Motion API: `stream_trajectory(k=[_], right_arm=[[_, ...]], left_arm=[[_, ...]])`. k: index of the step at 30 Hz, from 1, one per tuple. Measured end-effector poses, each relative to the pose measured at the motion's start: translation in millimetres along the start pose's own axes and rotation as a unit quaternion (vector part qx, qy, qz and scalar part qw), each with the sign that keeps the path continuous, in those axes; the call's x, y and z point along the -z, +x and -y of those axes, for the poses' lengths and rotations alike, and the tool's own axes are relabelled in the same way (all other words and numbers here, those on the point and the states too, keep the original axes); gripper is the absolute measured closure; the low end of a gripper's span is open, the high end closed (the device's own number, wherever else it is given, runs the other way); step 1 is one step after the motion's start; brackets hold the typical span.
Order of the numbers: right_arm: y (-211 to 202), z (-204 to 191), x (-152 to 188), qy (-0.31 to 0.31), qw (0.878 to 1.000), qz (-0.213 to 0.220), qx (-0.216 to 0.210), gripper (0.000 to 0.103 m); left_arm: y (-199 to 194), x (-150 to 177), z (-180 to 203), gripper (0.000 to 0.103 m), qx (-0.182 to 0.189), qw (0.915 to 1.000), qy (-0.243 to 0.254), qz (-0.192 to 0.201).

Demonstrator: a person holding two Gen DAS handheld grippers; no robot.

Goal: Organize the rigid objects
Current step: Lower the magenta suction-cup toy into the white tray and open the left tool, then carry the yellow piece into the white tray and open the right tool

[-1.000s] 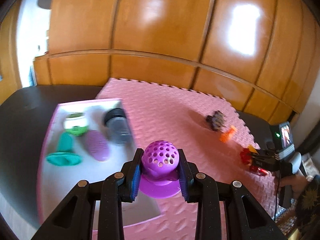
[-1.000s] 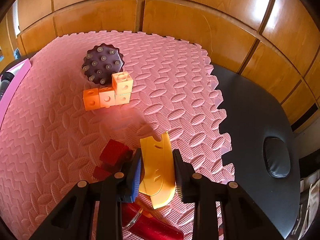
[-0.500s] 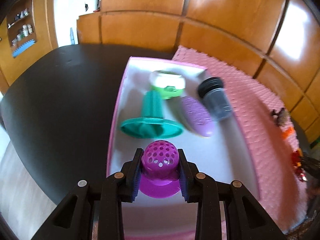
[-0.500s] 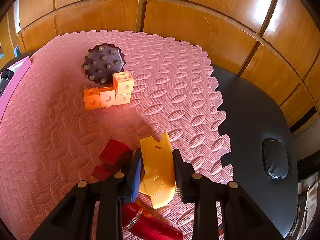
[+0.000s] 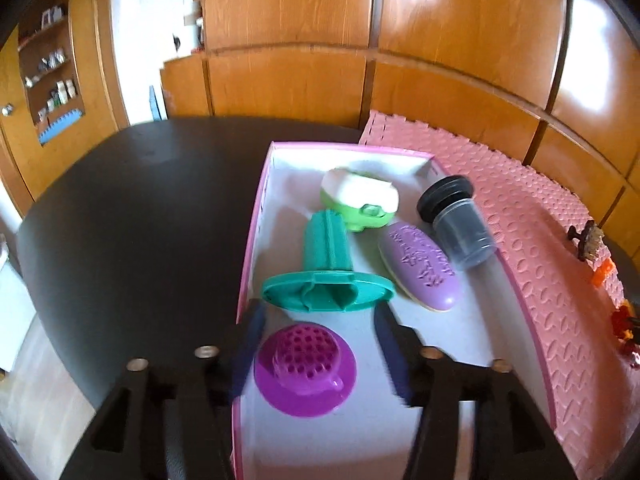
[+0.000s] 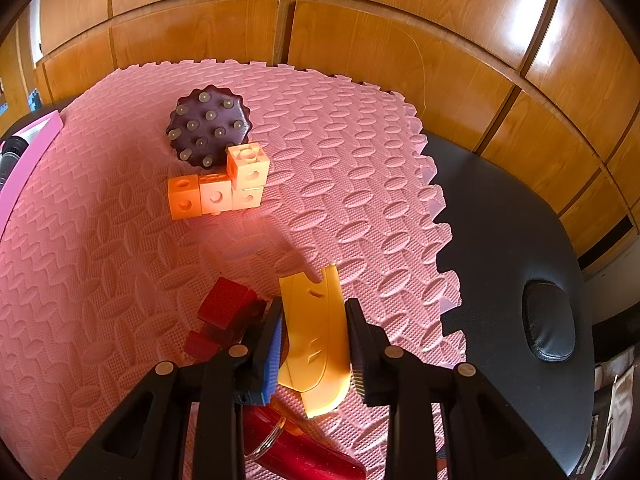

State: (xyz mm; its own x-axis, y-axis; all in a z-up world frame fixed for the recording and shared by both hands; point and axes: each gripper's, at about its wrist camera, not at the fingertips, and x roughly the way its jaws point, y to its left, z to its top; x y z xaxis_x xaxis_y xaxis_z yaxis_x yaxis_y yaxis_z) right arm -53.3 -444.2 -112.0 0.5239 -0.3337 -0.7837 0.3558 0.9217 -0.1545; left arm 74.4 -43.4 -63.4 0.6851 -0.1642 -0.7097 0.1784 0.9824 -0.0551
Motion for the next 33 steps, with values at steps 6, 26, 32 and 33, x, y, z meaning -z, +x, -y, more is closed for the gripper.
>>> stream_trajectory(k=[6,26,32,33], right_arm=[[-0.6,-1.3,0.7,-0.004,1.0,0.001,0.005,0.074],[-0.4,-0.6,-0.7,0.009,1.0,-0.003,0.006,0.075],[-2.2,9.5,-3.2,0.041,0.999,0.002,0.016,0.075],[-4.9,12.2,-3.8,0.051,0.999,0.007,0.014,0.075]], left_arm=[[-26.0,4.7,6.2,0.041,-0.008,0.9995,-0.003,0.032],[-62.9,12.0,14.0,0.041,0.014,0.9986,-0.011,0.05],[-63.9,14.6,9.7,0.041,0.015,0.9985,-0.017,0.05],[-64.0,14.6,9.1,0.041,0.015,0.9985,-0.018,0.05]])
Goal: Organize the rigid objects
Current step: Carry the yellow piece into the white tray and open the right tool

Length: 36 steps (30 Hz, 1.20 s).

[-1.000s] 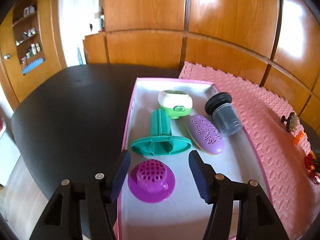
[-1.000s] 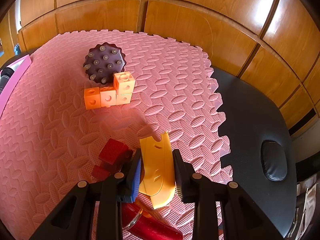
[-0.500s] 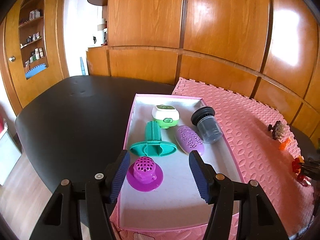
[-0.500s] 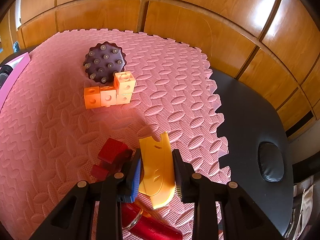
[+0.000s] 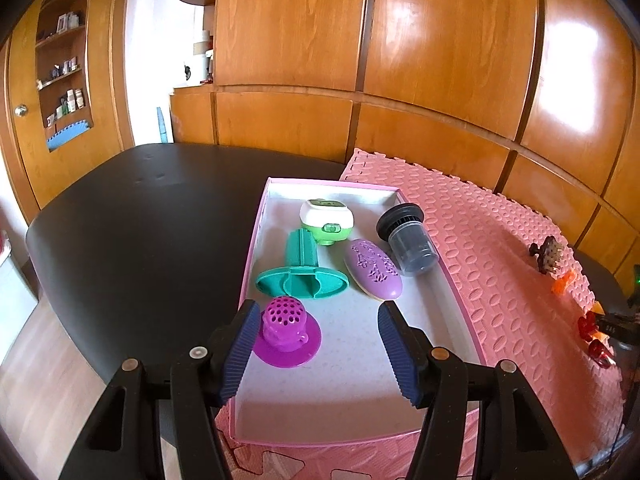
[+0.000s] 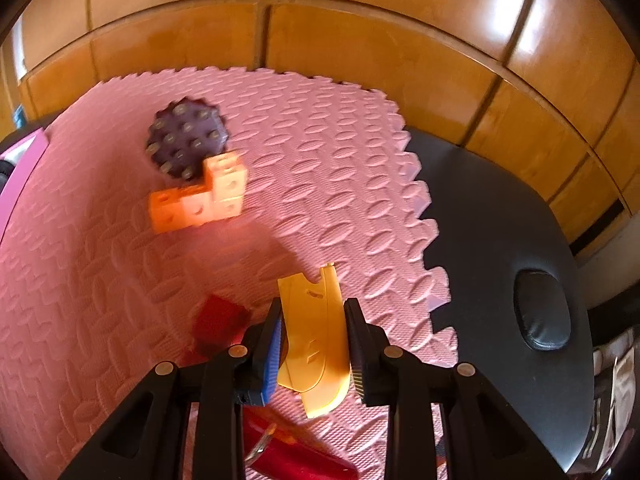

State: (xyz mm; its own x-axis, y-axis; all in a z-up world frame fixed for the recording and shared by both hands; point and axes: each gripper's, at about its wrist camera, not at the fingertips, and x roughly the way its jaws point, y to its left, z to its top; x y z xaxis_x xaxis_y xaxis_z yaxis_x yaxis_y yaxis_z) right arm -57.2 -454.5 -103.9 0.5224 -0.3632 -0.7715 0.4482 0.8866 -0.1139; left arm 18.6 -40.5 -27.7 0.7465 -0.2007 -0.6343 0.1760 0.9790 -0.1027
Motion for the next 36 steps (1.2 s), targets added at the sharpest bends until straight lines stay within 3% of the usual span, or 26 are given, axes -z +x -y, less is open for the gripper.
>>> stream_trajectory(k=[5,12,17,21,27,31,34,36], right_arm=[[-18.7,8.2,-6.8,0.039,0.999,0.029,-0.015,0.075],[-66.2,-31.7,-29.0,0.027,0.992,0.077,-0.099,0.075],[-90.4,-112.0,-41.6,-0.041,0.976,0.088,-0.194,0.075],[-98.0,-184.7,-42.4,-0.099,0.954,0.068,-0.274,0.075],[-82.1,-293.6,-29.3,-0.181,0.919,-0.016,-0.351,0.075],[-57.0,-346.4,-23.4,-0.217,0.917,-0.045,-0.332,0.075],[-42.0,-367.5,-26.5,-0.231,0.932,-0.026,-0.278,0.075],[-33.1,-370.2,-33.0,-0.224,0.938,-0.016,-0.264,0.075]], left_arm=[[1.3,0.0,-3.1,0.041,0.002,1.0,-0.003,-0.002],[-1.1,-1.8,-11.0,0.041,-0.002,0.9999,-0.016,0.006],[-3.2,-6.4,-26.1,0.041,-0.017,0.9994,-0.028,0.014],[-4.1,-6.4,-41.4,0.041,-0.03,0.9985,-0.043,0.016],[-2.4,-2.5,-59.7,0.041,-0.043,0.9972,-0.06,0.01],[0.0,-0.9,-65.7,0.041,-0.044,0.9967,-0.067,0.007],[1.6,0.8,-67.1,0.041,-0.042,0.9967,-0.069,0.003],[2.2,1.7,-68.0,0.041,-0.04,0.9968,-0.07,0.001]])
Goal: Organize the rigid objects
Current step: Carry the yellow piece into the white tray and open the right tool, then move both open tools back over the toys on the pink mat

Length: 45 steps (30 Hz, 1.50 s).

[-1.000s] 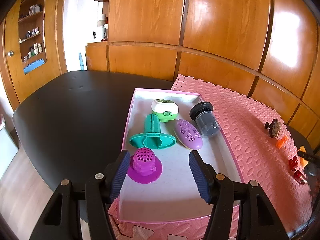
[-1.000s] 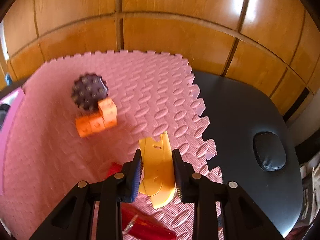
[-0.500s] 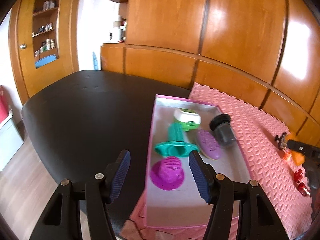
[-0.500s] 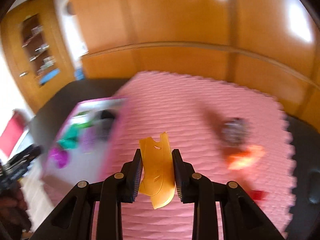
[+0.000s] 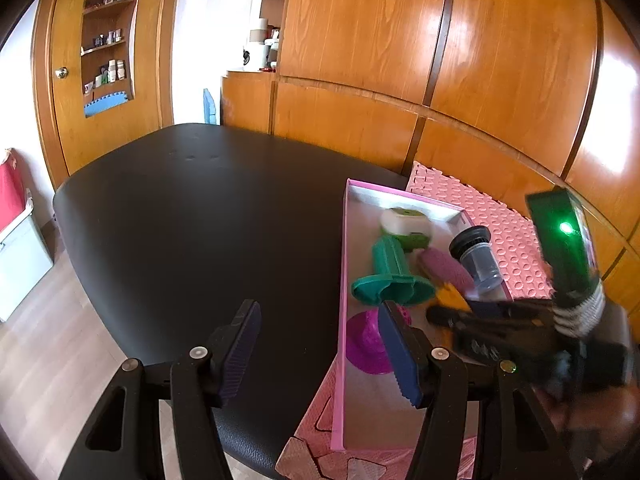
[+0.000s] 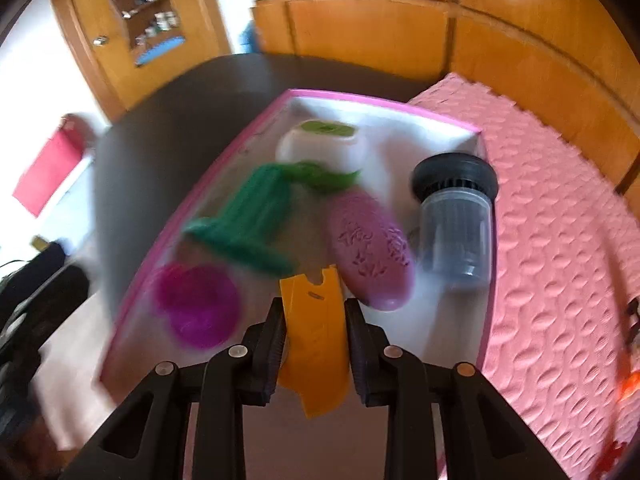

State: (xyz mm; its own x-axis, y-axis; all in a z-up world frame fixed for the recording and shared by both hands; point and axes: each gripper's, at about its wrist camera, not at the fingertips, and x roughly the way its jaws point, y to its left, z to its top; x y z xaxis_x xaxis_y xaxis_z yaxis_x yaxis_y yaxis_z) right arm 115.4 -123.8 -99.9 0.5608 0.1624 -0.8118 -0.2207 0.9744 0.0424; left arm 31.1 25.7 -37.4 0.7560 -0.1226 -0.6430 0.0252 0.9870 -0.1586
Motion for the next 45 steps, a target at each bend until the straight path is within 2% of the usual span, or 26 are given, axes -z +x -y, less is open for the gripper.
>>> stream_trajectory(k=[3,5,10,20,31,40,45], right_arm=[[1.5,1.4,-3.1,-0.004,1.0,0.006,0.018,0.073],[0.5,-0.3,-1.4,-0.007,1.0,0.002,0.008,0.065],[-9.4,-4.7,7.7,-0.01,1.0,0.014,0.004,0.059],[-48.5,-6.9,27.8,-0.006,0.998,0.06,0.031,0.059],[-76.2,12.4,42.2,0.023,0.994,0.096,0.049,0.059],[-90.7,28.7,48.4,0.035,0.993,0.105,0.038,0.059],[-101.0,45.6,56.0,0.047,0.991,0.112,0.052,0.059]], left_arm=[[0.2,1.4,-2.4,0.041,0.0,1.0,-0.001,-0.001],[0.6,1.6,-2.9,0.041,0.001,1.0,-0.003,-0.003],[-1.6,0.8,-0.6,0.041,0.004,1.0,-0.001,-0.001],[-8.5,2.0,10.9,0.041,0.007,0.9998,0.015,0.004],[-14.8,6.1,29.7,0.041,0.014,0.9988,0.047,0.007],[-18.0,10.3,43.4,0.041,0.02,0.9975,0.067,0.005],[-19.8,12.2,50.9,0.041,0.023,0.9965,0.08,0.004]])
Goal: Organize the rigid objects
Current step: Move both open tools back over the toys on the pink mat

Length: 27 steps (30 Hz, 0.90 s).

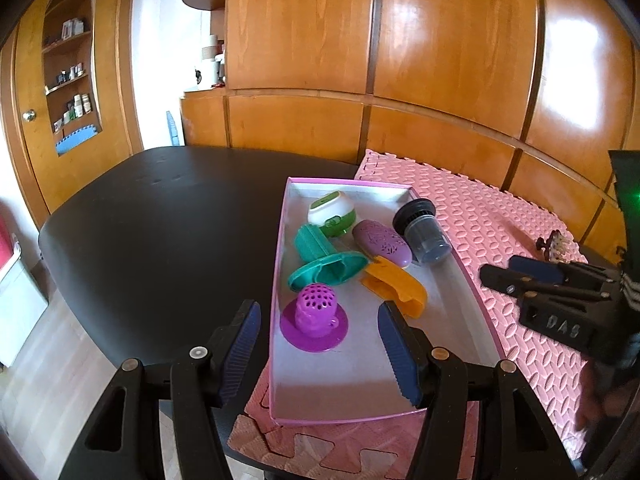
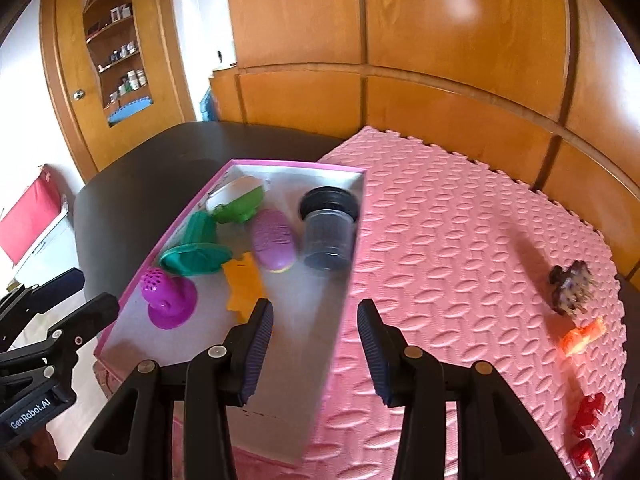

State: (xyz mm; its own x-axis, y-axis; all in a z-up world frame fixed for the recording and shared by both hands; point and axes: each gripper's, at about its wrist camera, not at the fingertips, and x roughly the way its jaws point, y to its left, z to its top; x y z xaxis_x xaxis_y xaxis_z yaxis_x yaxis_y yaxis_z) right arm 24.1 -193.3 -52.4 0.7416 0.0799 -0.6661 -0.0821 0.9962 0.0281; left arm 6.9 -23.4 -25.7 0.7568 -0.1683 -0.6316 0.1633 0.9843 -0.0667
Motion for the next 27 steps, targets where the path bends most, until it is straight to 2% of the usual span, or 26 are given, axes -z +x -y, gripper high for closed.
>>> stream_trajectory(k=[10,17,21,25,27], right_arm=[[-28.7,79.9,14.7,0.049,0.997,0.005,0.067,0.059],[-57.0,153.5,27.6,0.089,0.987,0.011,0.136,0.059],[-74.4,200.0,35.9,0.118,0.976,0.017,0.182,0.059],[-87.9,248.0,50.5,0.165,0.958,0.028,0.233,0.059],[-90.8,269.9,63.5,0.198,0.945,0.034,0.258,0.059]], left_arm=[[-0.6,0.8,18.7,0.041,0.013,0.9996,0.025,-0.003],[0.5,-0.2,33.2,0.041,0.021,0.9988,0.043,-0.006],[2.3,-0.6,44.8,0.041,0.027,0.998,0.057,-0.009],[3.0,-3.3,60.7,0.041,0.038,0.9966,0.072,-0.01],[3.2,-5.4,71.9,0.041,0.046,0.9954,0.084,-0.01]])
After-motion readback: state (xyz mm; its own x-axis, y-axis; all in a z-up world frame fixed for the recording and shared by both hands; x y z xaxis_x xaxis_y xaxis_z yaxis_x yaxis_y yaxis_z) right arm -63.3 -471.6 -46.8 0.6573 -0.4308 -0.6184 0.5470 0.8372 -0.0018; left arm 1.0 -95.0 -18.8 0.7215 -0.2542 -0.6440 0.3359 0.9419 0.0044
